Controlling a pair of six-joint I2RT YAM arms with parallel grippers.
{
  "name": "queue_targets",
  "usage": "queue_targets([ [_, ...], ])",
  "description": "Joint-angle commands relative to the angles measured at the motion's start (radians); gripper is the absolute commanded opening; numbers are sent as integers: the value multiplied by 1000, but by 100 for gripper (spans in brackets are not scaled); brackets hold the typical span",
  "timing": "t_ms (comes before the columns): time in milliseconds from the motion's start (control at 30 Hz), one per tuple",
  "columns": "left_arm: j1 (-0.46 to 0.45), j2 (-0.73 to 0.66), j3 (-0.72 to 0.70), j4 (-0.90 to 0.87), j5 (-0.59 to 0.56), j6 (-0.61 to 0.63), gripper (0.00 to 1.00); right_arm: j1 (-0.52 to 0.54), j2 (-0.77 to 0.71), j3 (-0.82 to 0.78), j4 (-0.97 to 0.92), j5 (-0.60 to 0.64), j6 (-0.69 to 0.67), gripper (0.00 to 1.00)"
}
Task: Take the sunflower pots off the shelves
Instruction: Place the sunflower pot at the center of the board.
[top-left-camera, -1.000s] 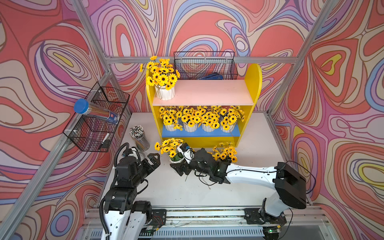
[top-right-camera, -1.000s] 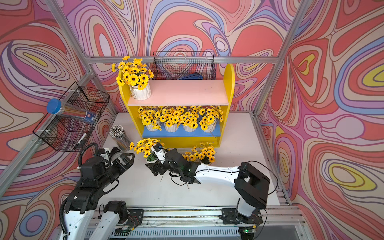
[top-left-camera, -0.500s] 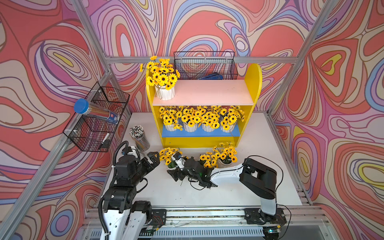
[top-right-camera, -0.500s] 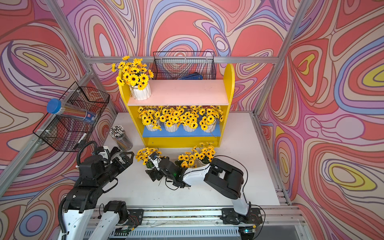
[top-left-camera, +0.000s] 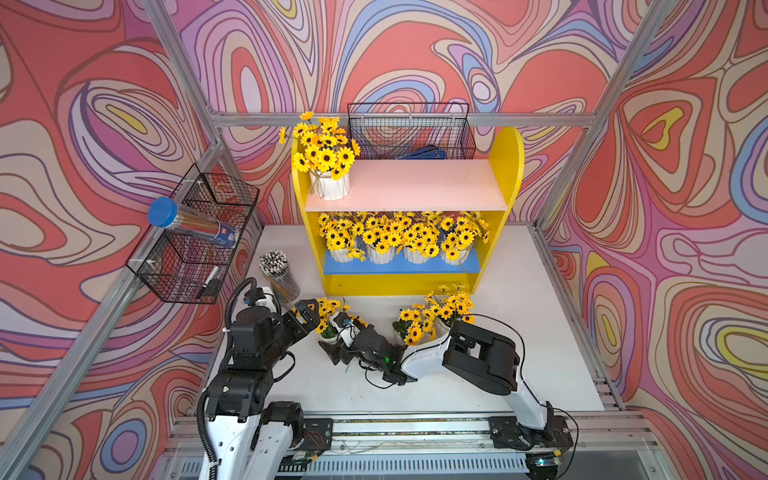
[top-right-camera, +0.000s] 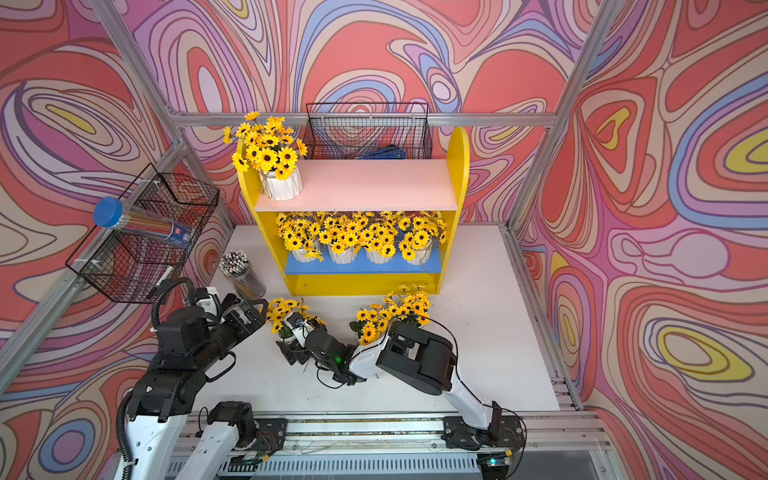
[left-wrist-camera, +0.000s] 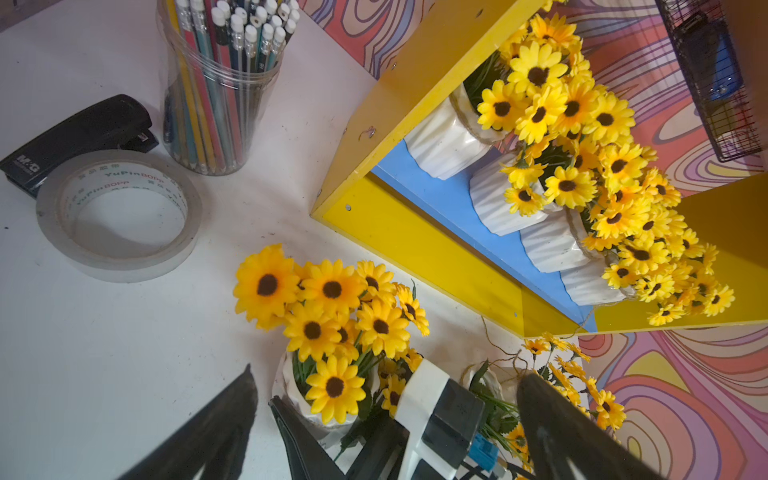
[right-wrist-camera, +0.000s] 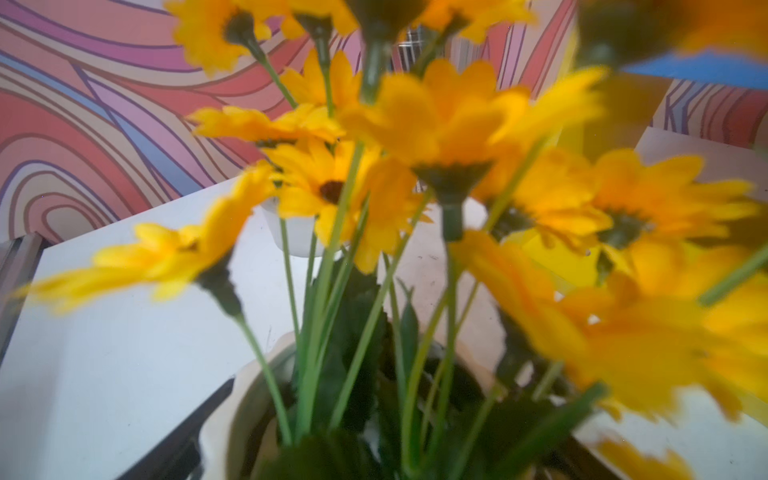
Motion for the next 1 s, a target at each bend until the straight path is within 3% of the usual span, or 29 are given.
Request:
queue_targets([
  [0,5,12,11,36,-4,8,99,2,96,15,-38,45,19,0],
  [233,5,42,6,68,22,6,99,2,162,22,-69,109,30,0],
  [733,5,23,-24,88,57,-20,99,2,183,10,-224,100,82,0],
  [833,5,11,-29,80,54,-22,99,2,193,23,-251,86,100,7],
  [900,5,5,-29,69,56,-20,99,2,202,25,-261,75,121,17],
  [967,5,-4,-29,59,53,-19,99,2,216,29,-284,91,140,18],
])
